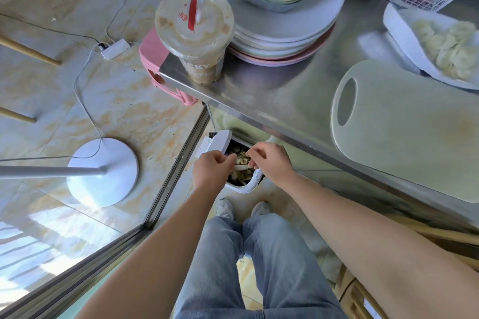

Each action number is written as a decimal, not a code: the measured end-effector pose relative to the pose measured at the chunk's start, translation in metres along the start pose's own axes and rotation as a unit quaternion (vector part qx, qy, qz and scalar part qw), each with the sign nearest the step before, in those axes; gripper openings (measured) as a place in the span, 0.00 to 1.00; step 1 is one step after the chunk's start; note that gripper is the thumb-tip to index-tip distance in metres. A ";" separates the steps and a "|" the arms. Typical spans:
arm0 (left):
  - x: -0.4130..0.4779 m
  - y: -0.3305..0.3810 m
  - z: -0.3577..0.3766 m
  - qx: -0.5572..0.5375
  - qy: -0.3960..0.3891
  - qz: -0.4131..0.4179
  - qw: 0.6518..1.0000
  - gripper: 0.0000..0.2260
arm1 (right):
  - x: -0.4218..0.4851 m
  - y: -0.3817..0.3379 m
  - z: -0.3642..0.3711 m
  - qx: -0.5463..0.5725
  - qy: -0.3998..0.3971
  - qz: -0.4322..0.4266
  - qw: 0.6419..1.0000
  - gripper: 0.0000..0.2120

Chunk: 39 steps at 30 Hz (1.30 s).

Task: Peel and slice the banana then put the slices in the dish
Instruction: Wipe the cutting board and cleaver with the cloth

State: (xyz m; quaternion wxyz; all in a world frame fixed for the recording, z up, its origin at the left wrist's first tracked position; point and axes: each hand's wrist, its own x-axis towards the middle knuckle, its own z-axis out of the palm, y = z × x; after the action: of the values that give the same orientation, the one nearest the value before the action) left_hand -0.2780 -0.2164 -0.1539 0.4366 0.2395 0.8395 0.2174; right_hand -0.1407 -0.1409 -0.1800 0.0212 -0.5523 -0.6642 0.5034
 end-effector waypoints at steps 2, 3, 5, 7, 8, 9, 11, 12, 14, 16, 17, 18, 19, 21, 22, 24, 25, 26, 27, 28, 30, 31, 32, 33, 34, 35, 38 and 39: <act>-0.011 0.013 -0.008 0.021 0.031 0.025 0.999 0.04 | -0.020 -0.012 -0.013 0.040 -0.007 -0.010 0.999 0.10; -0.018 0.021 -0.012 0.031 0.040 0.041 0.998 0.06 | -0.031 -0.020 -0.022 0.055 -0.008 -0.015 0.998 0.12; -0.032 0.038 -0.021 0.047 0.043 0.073 0.995 0.07 | -0.055 -0.031 -0.038 0.093 0.007 -0.020 0.995 0.14; -0.046 0.059 -0.027 0.068 0.037 0.103 0.992 0.03 | -0.074 -0.038 -0.056 0.120 0.052 -0.031 0.991 0.13; -0.052 0.071 -0.028 0.084 0.030 0.119 0.989 0.06 | -0.082 -0.040 -0.066 0.122 0.082 -0.034 0.988 0.12; -0.058 0.083 -0.028 0.101 0.018 0.136 0.985 0.09 | -0.089 -0.043 -0.077 0.127 0.113 -0.036 0.985 0.12; -0.066 0.106 -0.024 0.117 -0.009 0.164 0.980 0.10 | -0.098 -0.044 -0.098 0.147 0.163 -0.028 0.975 0.11; -0.070 0.117 -0.020 0.122 -0.020 0.181 0.976 0.11 | -0.102 -0.043 -0.110 0.154 0.185 -0.021 0.970 0.11; -0.076 0.136 -0.008 0.127 -0.037 0.225 0.965 0.11 | -0.109 -0.029 -0.132 0.102 0.238 -0.014 0.966 0.11; -0.079 0.154 0.007 0.141 -0.059 0.278 0.948 0.08 | -0.110 -0.008 -0.154 0.006 0.277 0.015 0.961 0.13; -0.080 0.163 0.015 0.161 -0.069 0.302 0.937 0.07 | -0.109 0.004 -0.164 -0.032 0.278 0.041 0.959 0.15; -0.079 0.172 0.023 0.188 -0.081 0.321 0.925 0.08 | -0.109 0.014 -0.172 -0.062 0.268 0.071 0.959 0.17; -0.076 0.179 0.032 0.214 -0.096 0.337 0.912 0.10 | -0.110 0.022 -0.180 -0.091 0.250 0.097 0.959 0.20; -0.069 0.193 0.049 0.273 -0.128 0.373 0.877 0.15 | -0.109 0.037 -0.192 -0.147 0.214 0.123 0.958 0.23; -0.064 0.199 0.057 0.309 -0.145 0.387 0.857 0.17 | -0.106 0.042 -0.199 -0.175 0.207 0.116 0.956 0.22; -0.057 0.212 0.073 0.370 -0.170 0.386 0.828 0.21 | -0.101 0.048 -0.214 -0.215 0.207 0.086 0.951 0.17; -0.055 0.218 0.080 0.395 -0.167 0.380 0.820 0.21 | -0.098 0.048 -0.225 -0.221 0.205 0.077 0.950 0.14; -0.052 0.224 0.086 0.417 -0.153 0.375 0.814 0.21 | -0.094 0.048 -0.235 -0.222 0.199 0.071 0.952 0.12; -0.050 0.231 0.092 0.434 -0.133 0.372 0.810 0.20 | -0.091 0.049 -0.246 -0.223 0.189 0.069 0.954 0.11; -0.048 0.238 0.096 0.445 -0.114 0.368 0.809 0.18 | -0.088 0.050 -0.257 -0.222 0.174 0.065 0.957 0.10; -0.044 0.251 0.100 0.451 -0.106 0.345 0.817 0.16 | -0.081 0.051 -0.278 -0.204 0.142 0.065 0.967 0.09; -0.044 0.259 0.101 0.452 -0.114 0.332 0.820 0.15 | -0.077 0.051 -0.289 -0.180 0.126 0.073 0.973 0.09; -0.043 0.266 0.102 0.454 -0.121 0.319 0.823 0.14 | -0.073 0.048 -0.301 -0.149 0.119 0.076 0.979 0.10; -0.044 0.275 0.101 0.450 -0.123 0.311 0.828 0.13 | -0.068 0.044 -0.313 -0.108 0.126 0.078 0.983 0.11; -0.043 0.285 0.100 0.438 -0.121 0.302 0.838 0.12 | -0.063 0.036 -0.327 -0.044 0.148 0.074 0.985 0.12; -0.043 0.296 0.099 0.417 -0.115 0.293 0.853 0.11 | -0.059 0.024 -0.342 0.045 0.177 0.070 0.981 0.13; -0.039 0.334 0.092 0.319 -0.096 0.273 0.903 0.07 | -0.051 -0.023 -0.390 0.286 0.253 0.028 0.924 0.09; -0.038 0.348 0.088 0.282 -0.095 0.273 0.915 0.06 | -0.048 -0.039 -0.406 0.325 0.274 0.005 0.905 0.08</act>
State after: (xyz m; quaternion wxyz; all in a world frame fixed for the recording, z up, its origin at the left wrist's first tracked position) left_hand -0.1114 0.0504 0.0236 0.3522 0.5922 0.7224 0.0582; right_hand 0.0872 0.0896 0.0719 0.3785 -0.6342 -0.4288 0.5203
